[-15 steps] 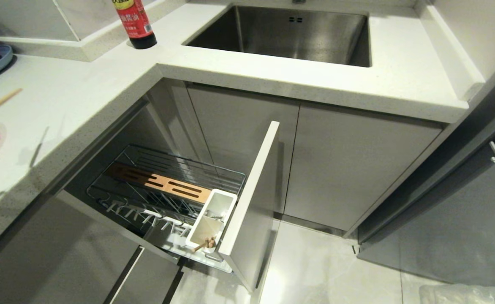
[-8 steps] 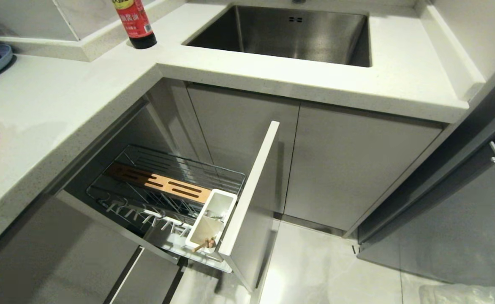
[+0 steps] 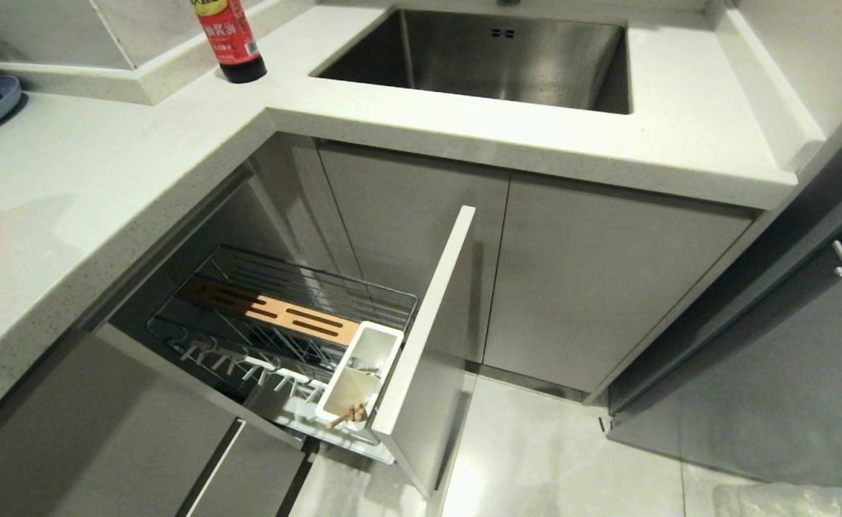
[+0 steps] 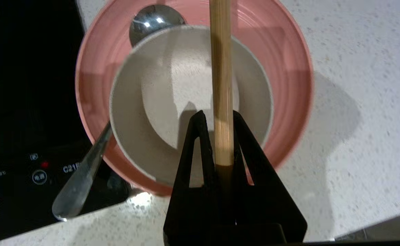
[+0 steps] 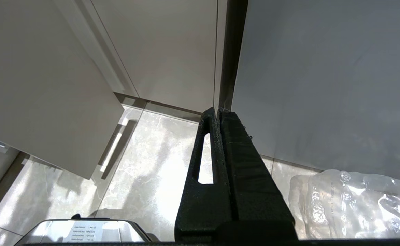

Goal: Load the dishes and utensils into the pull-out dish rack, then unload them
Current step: Take the chopsticks out of the cupboard

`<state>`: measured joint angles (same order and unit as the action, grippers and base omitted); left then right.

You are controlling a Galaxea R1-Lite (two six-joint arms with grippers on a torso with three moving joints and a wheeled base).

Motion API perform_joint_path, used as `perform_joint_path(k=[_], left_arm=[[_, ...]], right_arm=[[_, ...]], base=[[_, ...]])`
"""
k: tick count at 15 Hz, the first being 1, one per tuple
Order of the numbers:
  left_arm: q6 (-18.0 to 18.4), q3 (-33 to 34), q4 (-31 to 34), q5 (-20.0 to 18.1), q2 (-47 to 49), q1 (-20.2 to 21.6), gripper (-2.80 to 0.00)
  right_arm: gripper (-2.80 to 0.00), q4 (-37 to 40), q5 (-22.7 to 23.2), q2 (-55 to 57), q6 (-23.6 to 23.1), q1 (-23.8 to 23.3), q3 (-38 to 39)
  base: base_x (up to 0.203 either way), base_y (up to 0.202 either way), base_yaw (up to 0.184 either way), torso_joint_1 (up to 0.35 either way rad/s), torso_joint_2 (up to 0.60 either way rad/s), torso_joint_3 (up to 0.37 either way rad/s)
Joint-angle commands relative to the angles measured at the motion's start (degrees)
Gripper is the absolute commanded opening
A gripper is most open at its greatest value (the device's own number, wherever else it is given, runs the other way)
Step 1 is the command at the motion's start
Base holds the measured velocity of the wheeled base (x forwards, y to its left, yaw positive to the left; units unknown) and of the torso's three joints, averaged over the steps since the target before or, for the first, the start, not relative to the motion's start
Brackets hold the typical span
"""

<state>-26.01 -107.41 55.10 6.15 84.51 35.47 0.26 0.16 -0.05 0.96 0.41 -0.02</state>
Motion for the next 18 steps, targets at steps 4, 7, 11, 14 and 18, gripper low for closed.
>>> perform_joint_path(k=[4, 7, 11, 14, 18], left_arm=[[-0.2, 2.2, -0.4, 0.0, 2.6, 1.1, -2.80], [-0.2, 4.3, -1.5, -0.1, 2.9, 1.3, -2.80], [-0.4, 6.4, -3.8, -0.2, 2.9, 1.4, -2.80], [-0.5, 7.1, -3.9, -0.3, 3.0, 1.4, -2.80], [-0.5, 7.7, -3.9, -0.4, 3.3, 1.3, -2.80]], right_arm=[[-2.80, 0.0, 0.0, 0.0, 0.0, 0.0, 0.0], [-2.80, 0.0, 0.0, 0.0, 0.0, 0.0, 0.0], [-2.80, 0.0, 0.0, 0.0, 0.0, 0.0, 0.0], [-2.80, 0.0, 0.0, 0.0, 0.0, 0.0, 0.0], [-2.80, 0.0, 0.0, 0.0, 0.0, 0.0, 0.0]], base=[[0.000, 0.000, 0.000, 0.000, 0.00, 0.000], [0.000, 0.000, 0.000, 0.000, 0.00, 0.000], [0.000, 0.000, 0.000, 0.000, 0.00, 0.000], [0.000, 0.000, 0.000, 0.000, 0.00, 0.000], [0.000, 0.000, 0.000, 0.000, 0.00, 0.000]])
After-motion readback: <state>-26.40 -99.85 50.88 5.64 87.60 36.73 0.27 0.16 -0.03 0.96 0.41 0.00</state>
